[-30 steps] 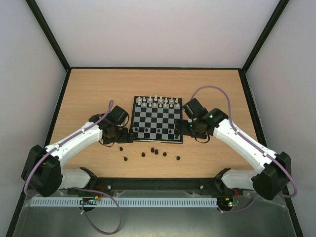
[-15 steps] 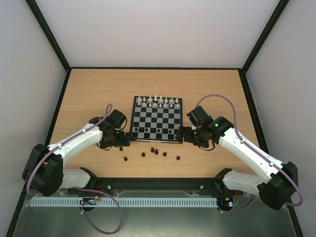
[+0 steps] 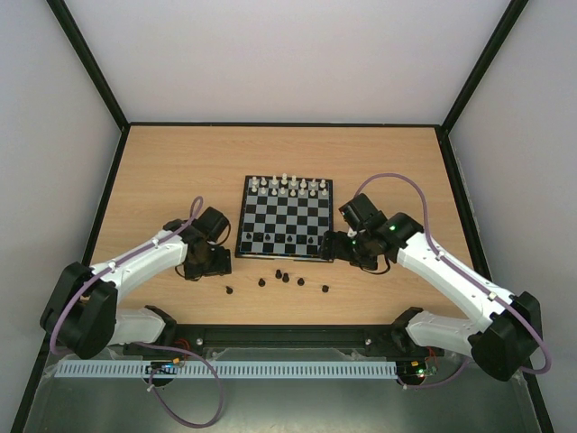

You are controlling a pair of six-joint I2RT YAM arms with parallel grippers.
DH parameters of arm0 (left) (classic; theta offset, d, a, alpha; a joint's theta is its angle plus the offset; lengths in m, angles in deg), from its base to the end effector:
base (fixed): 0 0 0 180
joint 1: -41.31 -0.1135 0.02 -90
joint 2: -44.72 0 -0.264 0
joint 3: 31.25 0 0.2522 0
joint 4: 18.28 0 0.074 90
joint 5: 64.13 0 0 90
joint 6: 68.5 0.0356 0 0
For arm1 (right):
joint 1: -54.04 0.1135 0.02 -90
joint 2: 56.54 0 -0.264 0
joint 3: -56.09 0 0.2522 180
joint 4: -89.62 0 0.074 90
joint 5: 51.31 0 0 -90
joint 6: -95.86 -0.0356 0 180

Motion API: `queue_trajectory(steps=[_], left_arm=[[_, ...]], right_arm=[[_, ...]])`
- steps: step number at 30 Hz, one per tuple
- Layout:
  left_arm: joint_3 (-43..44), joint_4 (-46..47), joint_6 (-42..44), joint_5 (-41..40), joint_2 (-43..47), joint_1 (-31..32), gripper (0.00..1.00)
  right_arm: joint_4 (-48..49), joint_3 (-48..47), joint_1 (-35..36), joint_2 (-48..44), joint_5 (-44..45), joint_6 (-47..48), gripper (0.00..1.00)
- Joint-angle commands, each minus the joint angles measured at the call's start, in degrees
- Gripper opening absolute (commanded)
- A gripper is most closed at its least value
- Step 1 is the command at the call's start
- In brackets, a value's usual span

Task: Set up the chess pieces on the board
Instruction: Pick up the chess piece at the center of the board.

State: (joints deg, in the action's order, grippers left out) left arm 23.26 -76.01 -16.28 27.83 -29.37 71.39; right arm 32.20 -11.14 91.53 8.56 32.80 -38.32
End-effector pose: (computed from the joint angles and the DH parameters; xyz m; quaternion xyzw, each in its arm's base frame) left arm 0.1805 -0.1060 0.1760 -0.0648 0.9916 -0.0758 0.0822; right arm 0.1749 0.1387 0.2724 0.0403 0.9525 0.2319 0.1933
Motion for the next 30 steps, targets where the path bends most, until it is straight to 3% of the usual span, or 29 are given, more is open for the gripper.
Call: queue_trajectory(steps=[1,14,24,30], left_arm=[[-0.6,0.5,-1.0,0.9,-0.6,-0.2,0.75],[0.7,2.6,-0.6,1.1,-5.1,0.0,0.43],[2.9,3.4,0.0,-0.4,-8.6,0.4,0.29],[4.4,1.8,0.4,-1.8,-8.6,0.7,0.10]], right_arm=[[-0.5,1.5,-0.1,0.4,-0.9,-0.4,0.99],[0.2,2.8,-0.1,0.1,-1.4,-0.5,0.99],[0.8,3.6,-0.1,0.2,-1.6,-0.5,0.99],[1.0,3.9,-0.1,0.2,-1.7,-0.4,0.99]])
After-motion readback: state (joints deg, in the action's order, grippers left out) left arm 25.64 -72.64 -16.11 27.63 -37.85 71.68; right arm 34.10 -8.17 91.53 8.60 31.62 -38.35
